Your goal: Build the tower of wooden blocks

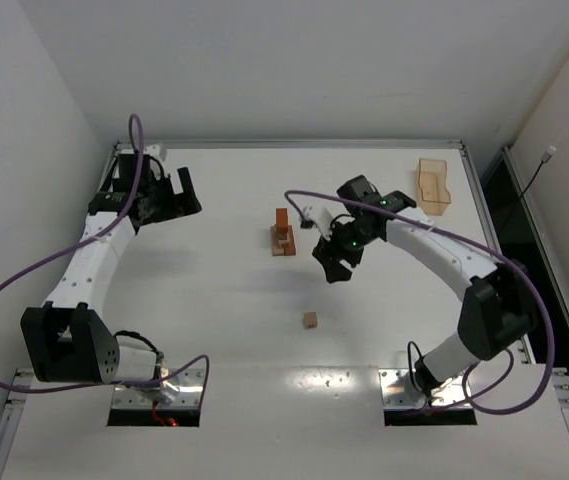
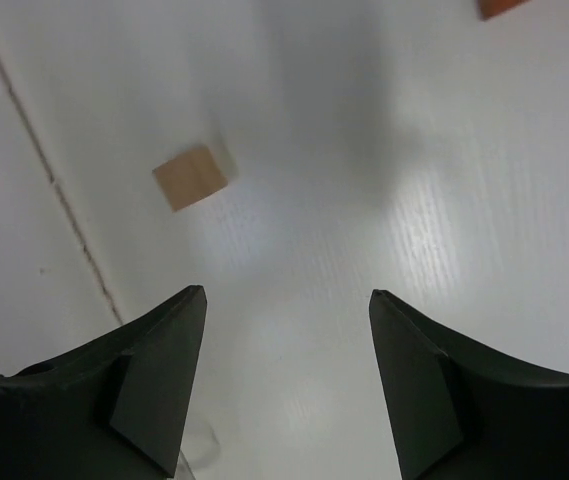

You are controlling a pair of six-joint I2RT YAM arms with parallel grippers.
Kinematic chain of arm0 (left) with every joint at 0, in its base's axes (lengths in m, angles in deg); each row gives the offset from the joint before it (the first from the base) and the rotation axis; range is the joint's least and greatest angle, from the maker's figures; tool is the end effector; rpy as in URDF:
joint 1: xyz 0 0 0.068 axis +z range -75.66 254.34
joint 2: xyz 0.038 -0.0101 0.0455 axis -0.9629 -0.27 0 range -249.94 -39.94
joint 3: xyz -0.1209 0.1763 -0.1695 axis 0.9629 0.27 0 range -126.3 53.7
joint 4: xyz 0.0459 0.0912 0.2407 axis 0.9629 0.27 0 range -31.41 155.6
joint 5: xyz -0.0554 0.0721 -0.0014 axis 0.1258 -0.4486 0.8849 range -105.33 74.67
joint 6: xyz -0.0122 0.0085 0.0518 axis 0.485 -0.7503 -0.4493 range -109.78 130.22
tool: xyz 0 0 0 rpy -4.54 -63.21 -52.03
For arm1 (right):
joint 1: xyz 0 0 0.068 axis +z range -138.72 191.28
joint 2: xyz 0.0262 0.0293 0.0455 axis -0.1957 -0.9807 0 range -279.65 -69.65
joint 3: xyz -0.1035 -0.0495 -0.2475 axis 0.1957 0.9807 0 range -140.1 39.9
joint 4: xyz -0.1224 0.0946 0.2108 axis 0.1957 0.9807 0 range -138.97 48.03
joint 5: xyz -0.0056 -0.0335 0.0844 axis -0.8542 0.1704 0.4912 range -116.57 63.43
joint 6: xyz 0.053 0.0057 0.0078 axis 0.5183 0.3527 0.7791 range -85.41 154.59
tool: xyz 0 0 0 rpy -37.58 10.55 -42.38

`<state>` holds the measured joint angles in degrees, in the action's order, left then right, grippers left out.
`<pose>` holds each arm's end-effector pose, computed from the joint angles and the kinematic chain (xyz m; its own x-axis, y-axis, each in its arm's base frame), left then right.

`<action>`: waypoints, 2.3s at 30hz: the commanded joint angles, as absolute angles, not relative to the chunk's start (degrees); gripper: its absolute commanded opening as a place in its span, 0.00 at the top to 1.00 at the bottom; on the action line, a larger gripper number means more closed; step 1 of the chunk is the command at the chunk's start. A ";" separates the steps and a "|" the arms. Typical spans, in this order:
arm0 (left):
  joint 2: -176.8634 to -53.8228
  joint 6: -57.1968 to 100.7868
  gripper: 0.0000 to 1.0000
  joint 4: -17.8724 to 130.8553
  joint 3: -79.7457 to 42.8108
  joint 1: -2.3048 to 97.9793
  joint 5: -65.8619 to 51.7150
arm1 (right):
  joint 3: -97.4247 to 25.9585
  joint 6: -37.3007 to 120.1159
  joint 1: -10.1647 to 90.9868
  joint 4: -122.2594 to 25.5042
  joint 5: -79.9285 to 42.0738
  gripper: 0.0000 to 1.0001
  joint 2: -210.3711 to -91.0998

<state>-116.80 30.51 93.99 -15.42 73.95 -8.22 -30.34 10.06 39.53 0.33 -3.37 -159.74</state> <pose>0.2906 -0.0064 0.3223 -0.6750 -0.3396 -0.6551 -0.1460 0.9317 -0.3326 0.2658 0.1587 0.2510 -0.5170 -0.7109 -0.4767 -0.8499 0.4926 0.1871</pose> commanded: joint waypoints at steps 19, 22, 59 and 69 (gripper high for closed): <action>-120.53 25.16 0.01 96.65 -20.13 74.42 -4.70 | -14.94 -8.66 61.82 -12.84 -2.65 0.29 -155.96; -121.06 25.16 0.01 96.65 -20.13 74.42 -4.70 | -14.94 -7.78 61.82 -13.47 -2.66 0.30 -158.68; -127.30 25.16 0.01 98.23 -25.14 74.42 -4.71 | -32.38 -8.45 57.18 -2.15 -6.72 1.00 -162.30; -127.30 25.16 0.01 97.18 -25.14 74.42 -2.94 | -72.59 -19.81 51.19 31.80 -2.05 1.00 -182.32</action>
